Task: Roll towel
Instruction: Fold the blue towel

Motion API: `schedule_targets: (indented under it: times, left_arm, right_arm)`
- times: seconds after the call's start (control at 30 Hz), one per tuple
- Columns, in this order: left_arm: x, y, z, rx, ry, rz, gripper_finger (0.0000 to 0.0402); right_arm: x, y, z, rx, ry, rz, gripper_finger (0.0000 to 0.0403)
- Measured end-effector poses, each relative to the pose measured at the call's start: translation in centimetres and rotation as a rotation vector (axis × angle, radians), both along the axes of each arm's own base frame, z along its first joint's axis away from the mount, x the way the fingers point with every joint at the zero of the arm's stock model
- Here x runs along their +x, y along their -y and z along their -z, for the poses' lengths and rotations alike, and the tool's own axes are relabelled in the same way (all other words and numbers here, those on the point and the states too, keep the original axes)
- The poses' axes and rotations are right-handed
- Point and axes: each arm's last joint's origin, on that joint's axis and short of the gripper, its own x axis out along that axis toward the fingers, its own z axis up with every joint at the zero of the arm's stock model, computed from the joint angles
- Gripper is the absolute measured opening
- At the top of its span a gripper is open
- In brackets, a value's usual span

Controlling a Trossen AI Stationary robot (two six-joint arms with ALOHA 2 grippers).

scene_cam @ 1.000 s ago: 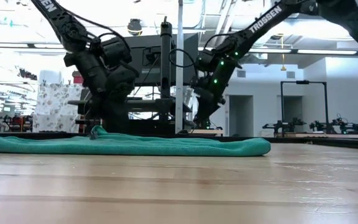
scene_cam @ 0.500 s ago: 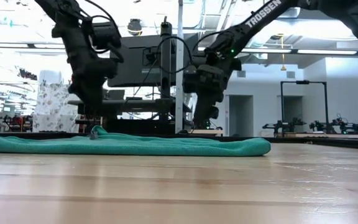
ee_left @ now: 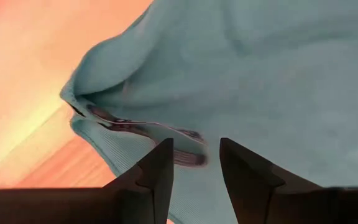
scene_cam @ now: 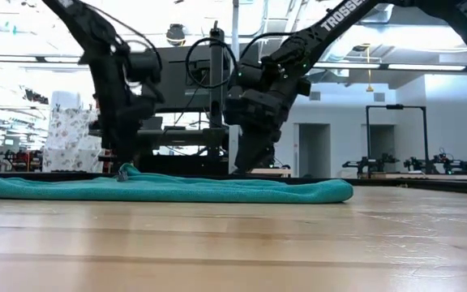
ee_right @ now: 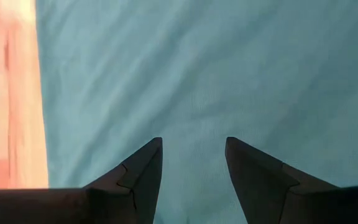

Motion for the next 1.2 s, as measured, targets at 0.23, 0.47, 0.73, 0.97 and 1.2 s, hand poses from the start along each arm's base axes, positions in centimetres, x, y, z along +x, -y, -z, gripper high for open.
schedule_targets:
  times: [0.23,0.47,0.73,0.97,1.2]
  left_arm:
    - [0.4,-1.3,0.5,-0.008,0.087,0.012,0.0111]
    - [-0.3,-2.0,0.5,0.024,0.065,0.043,0.0111]
    - [-1.2,-2.7,0.6,0.023,0.045,0.052,0.0111]
    - [-2.4,-3.2,0.7,0.021,-0.022,0.047,0.0111]
    - [-4.6,-5.0,0.6,0.142,-0.172,-0.105,0.0111]
  right_arm:
    - [0.2,-0.6,0.0,0.021,-0.010,0.019,0.0168]
    - [0.4,-1.1,0.0,0.021,-0.007,0.008,0.0168]
    - [0.4,-1.0,0.0,0.026,-0.010,0.017,0.0168]
    - [0.4,-1.1,0.0,0.026,-0.011,0.017,0.0168]
    - [0.4,-1.1,0.0,0.026,-0.012,0.017,0.0168]
